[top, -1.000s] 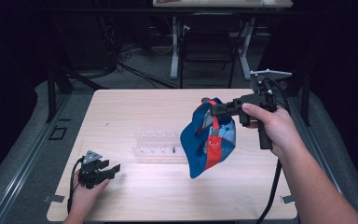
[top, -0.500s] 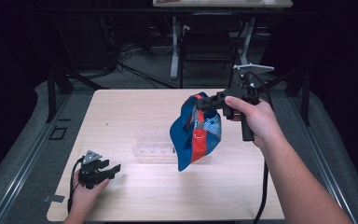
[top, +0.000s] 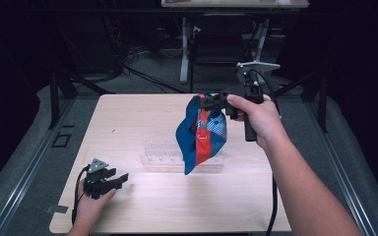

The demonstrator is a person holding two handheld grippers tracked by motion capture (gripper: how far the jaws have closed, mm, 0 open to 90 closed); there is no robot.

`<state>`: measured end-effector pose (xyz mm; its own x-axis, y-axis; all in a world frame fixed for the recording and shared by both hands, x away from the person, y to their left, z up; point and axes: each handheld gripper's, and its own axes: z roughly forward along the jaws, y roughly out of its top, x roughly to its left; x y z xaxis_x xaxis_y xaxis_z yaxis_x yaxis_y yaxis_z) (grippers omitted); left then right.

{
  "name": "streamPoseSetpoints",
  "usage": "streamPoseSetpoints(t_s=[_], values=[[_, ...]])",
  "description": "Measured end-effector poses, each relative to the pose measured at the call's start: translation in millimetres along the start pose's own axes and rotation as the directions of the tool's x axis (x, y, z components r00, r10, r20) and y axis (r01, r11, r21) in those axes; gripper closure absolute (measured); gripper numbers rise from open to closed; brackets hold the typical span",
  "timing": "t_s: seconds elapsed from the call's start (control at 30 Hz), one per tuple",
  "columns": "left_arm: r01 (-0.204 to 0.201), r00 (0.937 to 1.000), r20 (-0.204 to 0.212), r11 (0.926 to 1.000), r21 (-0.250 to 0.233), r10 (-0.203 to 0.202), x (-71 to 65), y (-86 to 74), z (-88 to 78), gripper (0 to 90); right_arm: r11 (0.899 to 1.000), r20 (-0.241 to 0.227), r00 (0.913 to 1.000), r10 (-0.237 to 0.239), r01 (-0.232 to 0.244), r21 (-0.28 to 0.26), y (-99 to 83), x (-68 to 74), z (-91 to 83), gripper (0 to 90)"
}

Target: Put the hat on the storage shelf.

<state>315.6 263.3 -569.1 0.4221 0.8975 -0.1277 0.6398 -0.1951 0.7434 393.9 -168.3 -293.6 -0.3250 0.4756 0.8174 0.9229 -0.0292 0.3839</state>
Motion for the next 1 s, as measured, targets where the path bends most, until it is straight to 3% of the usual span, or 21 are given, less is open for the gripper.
streamPoseSetpoints(t_s=[0.73,1.0], values=[[-0.004,1.0,0.006,0.9999,0.017,0.004,0.3,0.8,-0.3,40.9,0.992,0.047,0.9966,0.068,-0.063,-0.106,18.8,-12.1,20.6,77.9],[-0.004,1.0,0.007,0.9999,0.015,0.004,0.5,0.9,-0.4,40.9,0.992,0.065,0.9956,0.067,-0.06,-0.112,20.6,-14.2,26.3,77.8]])
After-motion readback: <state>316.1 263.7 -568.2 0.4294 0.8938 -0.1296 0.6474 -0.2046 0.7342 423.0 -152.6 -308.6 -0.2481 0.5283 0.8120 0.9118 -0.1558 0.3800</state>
